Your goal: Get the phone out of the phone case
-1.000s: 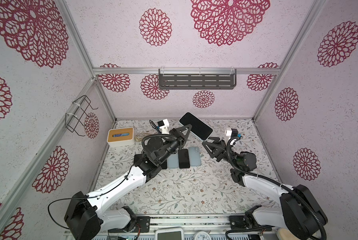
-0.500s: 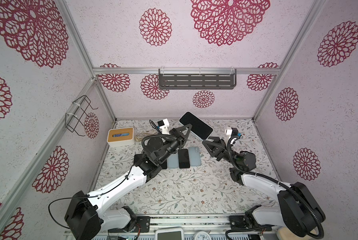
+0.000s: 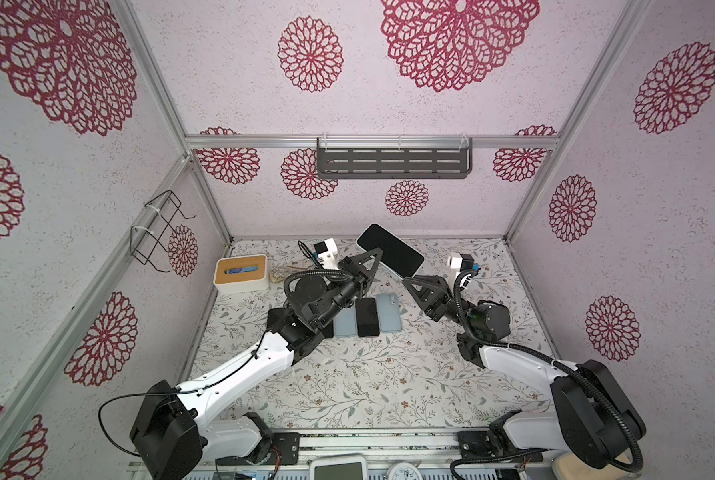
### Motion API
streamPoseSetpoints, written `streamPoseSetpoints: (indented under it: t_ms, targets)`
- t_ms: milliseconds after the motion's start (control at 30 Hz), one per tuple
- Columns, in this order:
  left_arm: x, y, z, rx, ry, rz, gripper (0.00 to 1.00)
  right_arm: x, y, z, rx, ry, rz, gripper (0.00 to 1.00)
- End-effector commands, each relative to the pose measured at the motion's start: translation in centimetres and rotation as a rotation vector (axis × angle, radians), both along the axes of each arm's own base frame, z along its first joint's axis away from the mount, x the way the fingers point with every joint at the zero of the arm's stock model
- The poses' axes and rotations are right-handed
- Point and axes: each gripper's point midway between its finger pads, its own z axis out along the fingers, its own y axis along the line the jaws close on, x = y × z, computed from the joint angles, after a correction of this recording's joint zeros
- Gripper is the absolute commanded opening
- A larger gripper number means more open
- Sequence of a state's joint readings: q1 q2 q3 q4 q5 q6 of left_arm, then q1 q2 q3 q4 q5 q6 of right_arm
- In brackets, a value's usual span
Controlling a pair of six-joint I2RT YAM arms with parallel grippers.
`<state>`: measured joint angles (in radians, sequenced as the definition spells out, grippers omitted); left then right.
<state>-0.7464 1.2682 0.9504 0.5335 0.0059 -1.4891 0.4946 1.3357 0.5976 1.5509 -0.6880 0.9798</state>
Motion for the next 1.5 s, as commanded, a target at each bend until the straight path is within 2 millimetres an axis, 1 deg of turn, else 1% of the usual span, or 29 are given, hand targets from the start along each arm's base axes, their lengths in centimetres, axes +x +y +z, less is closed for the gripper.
streamPoseSetpoints:
  t_ms: [0, 100, 167, 267, 367, 433, 567, 667, 700, 733, 767, 800, 833, 867, 900, 933, 967, 1000, 1033, 1067, 1133, 1200, 1267, 1300, 1367, 1467]
  targets:
    - [-1.3, -0.2, 3.1, -0.069, -0.051, -0.054, 0.00, 0.0, -0.6, 1.4, 0.028, -0.080, -0.043, 0.10]
    - [-1.2, -0.4, 2.6, -0.061, -0.012, -0.065, 0.00, 0.4, -0.4, 0.7, -0.009, -0.094, -0.078, 0.07]
    - [-1.1, -0.4, 2.5, -0.059, 0.011, -0.070, 0.00, 0.9, -0.2, -0.3, -0.057, -0.102, -0.119, 0.07]
    - [-0.9, -0.1, 3.0, -0.049, 0.029, -0.076, 0.00, 1.5, 0.0, -2.1, -0.144, -0.121, -0.196, 0.08]
    - [-0.8, -0.7, 3.4, -0.030, 0.034, -0.094, 0.00, 2.3, 0.1, -3.2, -0.233, -0.134, -0.267, 0.07]
    - [-0.7, -1.3, 3.3, -0.030, 0.045, -0.118, 0.00, 2.8, 0.0, -3.7, -0.289, -0.160, -0.315, 0.07]
    - [-0.8, -2.2, 3.1, -0.020, 0.049, -0.162, 0.00, 4.2, -0.7, -3.9, -0.378, -0.187, -0.428, 0.05]
    - [-1.0, -2.5, 2.9, 0.003, 0.046, -0.177, 0.00, 5.3, -2.0, -2.6, -0.380, -0.195, -0.508, 0.02]
    - [-1.0, -2.5, 2.9, 0.006, 0.044, -0.183, 0.00, 5.4, -2.2, -2.2, -0.371, -0.199, -0.510, 0.02]
    - [-1.0, -2.4, 3.0, 0.006, 0.034, -0.198, 0.00, 5.4, -2.5, -1.7, -0.365, -0.206, -0.515, 0.03]
    - [-1.0, -2.5, 3.5, 0.004, 0.015, -0.229, 0.00, 5.6, -2.7, -1.6, -0.368, -0.200, -0.526, 0.06]
    - [-1.0, -2.3, 4.0, 0.001, 0.001, -0.251, 0.00, 5.6, -2.9, -1.8, -0.372, -0.193, -0.528, 0.14]
    - [-1.1, -1.8, 4.6, 0.006, -0.026, -0.273, 0.00, 5.3, -3.0, -2.2, -0.374, -0.190, -0.514, 0.26]
    - [-1.0, -1.2, 5.5, 0.038, -0.068, -0.309, 0.00, 4.5, -3.0, -2.6, -0.372, -0.194, -0.476, 0.36]
    - [-1.1, -0.5, 5.8, 0.068, -0.085, -0.349, 0.00, 3.5, -3.1, -3.2, -0.366, -0.197, -0.443, 0.43]
    - [-0.9, 0.9, 5.9, 0.089, -0.094, -0.356, 0.00, 2.2, -3.4, -3.8, -0.355, -0.203, -0.411, 0.48]
    - [-1.3, 2.3, 6.3, 0.120, -0.128, -0.376, 0.00, 1.0, -3.5, -4.5, -0.355, -0.203, -0.381, 0.53]
    - [-1.9, 3.3, 6.9, 0.175, -0.175, -0.419, 0.00, 0.2, -3.5, -5.0, -0.364, -0.202, -0.352, 0.56]
    - [-2.6, 4.4, 6.8, 0.243, -0.198, -0.466, 0.00, -0.6, -3.4, -5.5, -0.380, -0.195, -0.323, 0.59]
    - [-3.1, 5.3, 6.3, 0.324, -0.226, -0.473, 0.00, -1.0, -3.3, -5.6, -0.395, -0.187, -0.297, 0.60]
    - [-5.5, 6.0, 5.1, 0.481, -0.295, -0.570, 0.00, -1.3, -2.6, -5.0, -0.429, -0.169, -0.234, 0.61]
    - [-6.6, 6.9, 3.2, 0.633, -0.299, -0.598, 0.00, -1.6, -1.6, -4.0, -0.446, -0.147, -0.137, 0.62]
    - [-7.7, 7.1, 2.2, 0.706, -0.336, -0.667, 0.00, -2.1, -0.3, -3.1, -0.455, -0.127, -0.028, 0.64]
    - [-7.9, 7.0, 1.9, 0.722, -0.342, -0.685, 0.00, -2.1, 0.2, -3.0, -0.465, -0.125, -0.002, 0.64]
    - [-8.8, 6.9, 2.1, 0.764, -0.412, -0.720, 0.00, -2.3, 1.4, -2.9, -0.503, -0.116, 0.054, 0.65]
    - [-8.9, 6.6, 2.3, 0.813, -0.460, -0.724, 0.00, -3.1, 3.1, -2.5, -0.537, -0.122, 0.133, 0.65]
